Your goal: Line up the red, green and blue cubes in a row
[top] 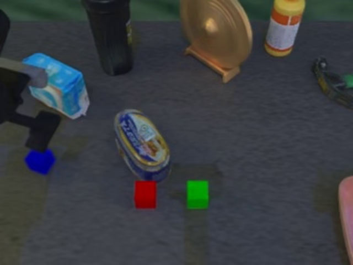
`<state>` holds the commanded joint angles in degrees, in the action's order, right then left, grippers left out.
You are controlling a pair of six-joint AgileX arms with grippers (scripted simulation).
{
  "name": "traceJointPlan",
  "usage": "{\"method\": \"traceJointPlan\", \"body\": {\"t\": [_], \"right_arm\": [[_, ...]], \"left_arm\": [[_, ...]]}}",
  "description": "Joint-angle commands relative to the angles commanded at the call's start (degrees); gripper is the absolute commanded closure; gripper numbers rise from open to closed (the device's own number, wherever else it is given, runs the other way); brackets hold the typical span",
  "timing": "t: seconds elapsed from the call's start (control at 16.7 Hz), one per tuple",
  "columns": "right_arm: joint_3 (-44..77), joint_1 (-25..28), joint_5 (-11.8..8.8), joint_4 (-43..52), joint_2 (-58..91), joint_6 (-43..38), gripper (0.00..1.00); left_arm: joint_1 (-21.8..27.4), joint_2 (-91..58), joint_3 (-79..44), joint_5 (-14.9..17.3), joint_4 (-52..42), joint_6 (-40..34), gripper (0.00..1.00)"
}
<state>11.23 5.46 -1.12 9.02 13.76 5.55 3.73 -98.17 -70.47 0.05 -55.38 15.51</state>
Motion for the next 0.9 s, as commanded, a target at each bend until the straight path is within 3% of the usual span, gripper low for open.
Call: {"method": "traceJointPlan", "body": {"t": [0.3,0.9], "right_arm": [[-10.5,-4.6,1.0,-8.4,-12.9,-5.2,0.0],[-11.2,-4.9,1.1,-9.0,-13.8,-5.6,0.0]], "left_arm": [[0.4,-9.8,-8.5,0.0,-5.2,1.7,0.0],[0.3,-12.4,-6.8,0.0,-1.5,2.0,0.0]]}}
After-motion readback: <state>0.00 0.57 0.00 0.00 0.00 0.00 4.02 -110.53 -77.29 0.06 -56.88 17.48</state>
